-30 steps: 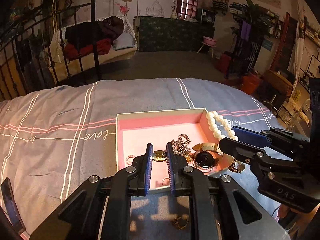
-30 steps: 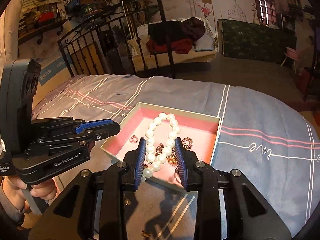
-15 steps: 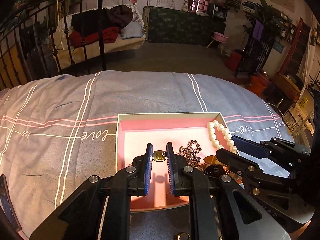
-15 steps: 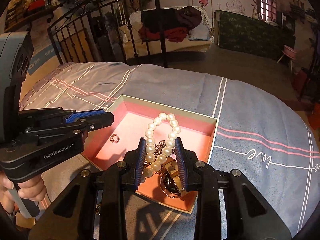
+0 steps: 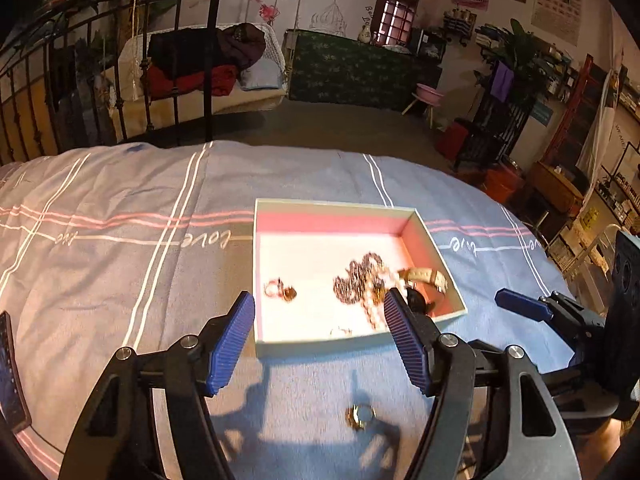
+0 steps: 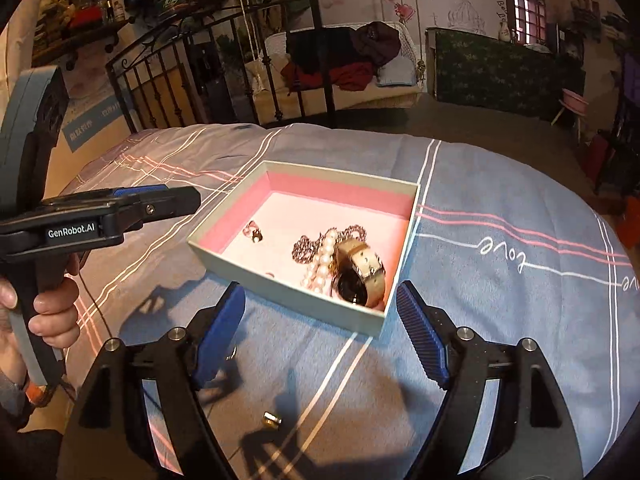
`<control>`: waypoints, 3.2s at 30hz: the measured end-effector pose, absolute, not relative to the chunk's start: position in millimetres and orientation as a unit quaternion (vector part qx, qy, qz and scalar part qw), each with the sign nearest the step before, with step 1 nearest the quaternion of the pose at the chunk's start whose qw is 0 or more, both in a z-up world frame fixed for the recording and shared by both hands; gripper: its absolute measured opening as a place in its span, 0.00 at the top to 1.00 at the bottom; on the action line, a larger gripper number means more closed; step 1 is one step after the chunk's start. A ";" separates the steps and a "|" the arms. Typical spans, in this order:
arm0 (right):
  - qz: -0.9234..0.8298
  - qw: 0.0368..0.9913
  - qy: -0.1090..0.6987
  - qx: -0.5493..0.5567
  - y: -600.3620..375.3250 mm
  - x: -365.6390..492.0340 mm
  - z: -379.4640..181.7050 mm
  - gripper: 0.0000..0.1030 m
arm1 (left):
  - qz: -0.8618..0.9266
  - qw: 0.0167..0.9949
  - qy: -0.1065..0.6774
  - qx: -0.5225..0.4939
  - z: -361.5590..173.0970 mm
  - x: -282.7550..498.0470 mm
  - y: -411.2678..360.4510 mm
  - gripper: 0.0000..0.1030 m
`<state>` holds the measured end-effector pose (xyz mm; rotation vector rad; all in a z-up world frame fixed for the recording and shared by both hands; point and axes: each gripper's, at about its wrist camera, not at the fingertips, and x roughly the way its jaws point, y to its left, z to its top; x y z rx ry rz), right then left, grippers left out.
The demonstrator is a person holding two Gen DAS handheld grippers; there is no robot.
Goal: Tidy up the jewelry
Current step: 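Lower the left tool to the gold ring while the right tool lowers to the small gold charm, then close the left tool on the gold ring while the right tool closes on the gold charm, then carry ring and charm into the box and open both tools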
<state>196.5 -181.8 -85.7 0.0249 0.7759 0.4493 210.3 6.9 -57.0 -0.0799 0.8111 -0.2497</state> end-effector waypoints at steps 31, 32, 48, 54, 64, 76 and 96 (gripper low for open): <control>0.241 0.859 0.451 -0.023 -145.3 138.1 -155.5 0.41 | -0.139 0.884 0.442 0.060 -141.8 174.7 -30.0 0.76; 0.241 0.859 0.451 -0.021 -146.2 139.4 -155.2 0.46 | -0.140 0.884 0.442 0.057 -141.6 174.3 -29.4 0.76; 0.256 0.857 0.448 -0.010 -143.1 141.5 -154.5 0.85 | -0.140 0.882 0.449 0.030 -139.8 170.3 -19.4 0.76; 0.253 0.857 0.448 -0.006 -146.6 134.9 -155.3 0.80 | -0.140 0.882 0.450 0.029 -139.6 169.7 -18.7 0.76; 0.255 0.859 0.444 -0.021 -146.3 126.4 -156.9 0.73 | -0.141 0.881 0.450 0.026 -140.3 170.4 -17.1 0.76; 0.266 0.855 0.446 -0.011 -147.9 123.5 -154.9 0.88 | -0.142 0.881 0.451 0.024 -139.1 169.8 -15.4 0.76; 0.269 0.892 0.363 -0.026 -146.3 183.7 -84.3 0.88 | -0.133 0.912 0.386 0.039 -77.6 196.6 -19.2 0.76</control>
